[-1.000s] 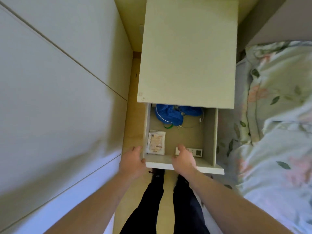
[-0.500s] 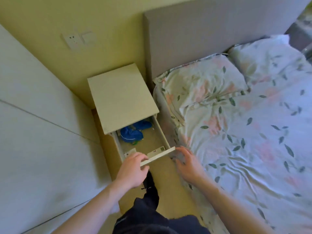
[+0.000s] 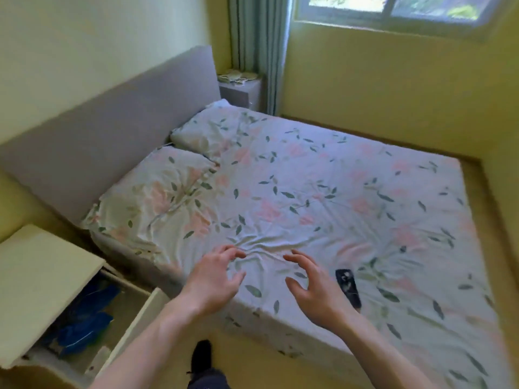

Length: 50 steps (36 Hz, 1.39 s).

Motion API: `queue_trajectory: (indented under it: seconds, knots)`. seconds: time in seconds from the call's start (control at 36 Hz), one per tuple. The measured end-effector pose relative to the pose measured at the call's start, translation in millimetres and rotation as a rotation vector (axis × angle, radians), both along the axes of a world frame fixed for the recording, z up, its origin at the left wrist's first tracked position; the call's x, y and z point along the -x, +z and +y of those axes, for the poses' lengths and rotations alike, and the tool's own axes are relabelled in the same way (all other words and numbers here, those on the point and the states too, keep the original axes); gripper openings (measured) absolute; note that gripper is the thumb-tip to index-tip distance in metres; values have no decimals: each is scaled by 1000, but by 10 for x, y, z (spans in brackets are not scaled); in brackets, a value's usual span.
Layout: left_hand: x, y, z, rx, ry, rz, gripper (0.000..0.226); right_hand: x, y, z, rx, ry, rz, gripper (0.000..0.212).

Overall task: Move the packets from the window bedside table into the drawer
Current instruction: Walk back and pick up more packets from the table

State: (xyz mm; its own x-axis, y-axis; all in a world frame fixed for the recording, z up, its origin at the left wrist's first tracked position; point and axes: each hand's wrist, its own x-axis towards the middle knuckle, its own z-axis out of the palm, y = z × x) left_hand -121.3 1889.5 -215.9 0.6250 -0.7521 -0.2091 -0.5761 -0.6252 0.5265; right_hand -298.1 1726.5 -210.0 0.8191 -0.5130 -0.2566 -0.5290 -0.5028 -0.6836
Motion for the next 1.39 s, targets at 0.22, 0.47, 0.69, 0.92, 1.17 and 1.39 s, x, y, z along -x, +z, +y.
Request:
queue_trajectory:
  seconds: [0.22, 0.47, 0.69, 0.92, 1.17, 1.39]
  knots:
    - [1480, 371, -1590, 58, -417, -58, 36, 1969, 363, -909, -7, -405, -83, 44]
    - [2871, 445, -3000, 56, -765, -83, 36, 3651, 369, -1606, 4, -746, -108, 41]
    - [3810, 257, -4023, 48, -838, -46, 33, 4686, 413, -2490, 18, -849, -48, 41]
    - [4851, 263, -5179, 24, -953, -74, 34, 5733, 492, -3338, 29, -948, -50, 42]
    - [6295, 381, -6391, 75, -1034, -70, 35, 7112, 363, -4355, 28, -1000, -72, 42]
    - [7363, 394, -7202, 114, -836, -48, 37, 8179, 349, -5563, 86, -844, -61, 45]
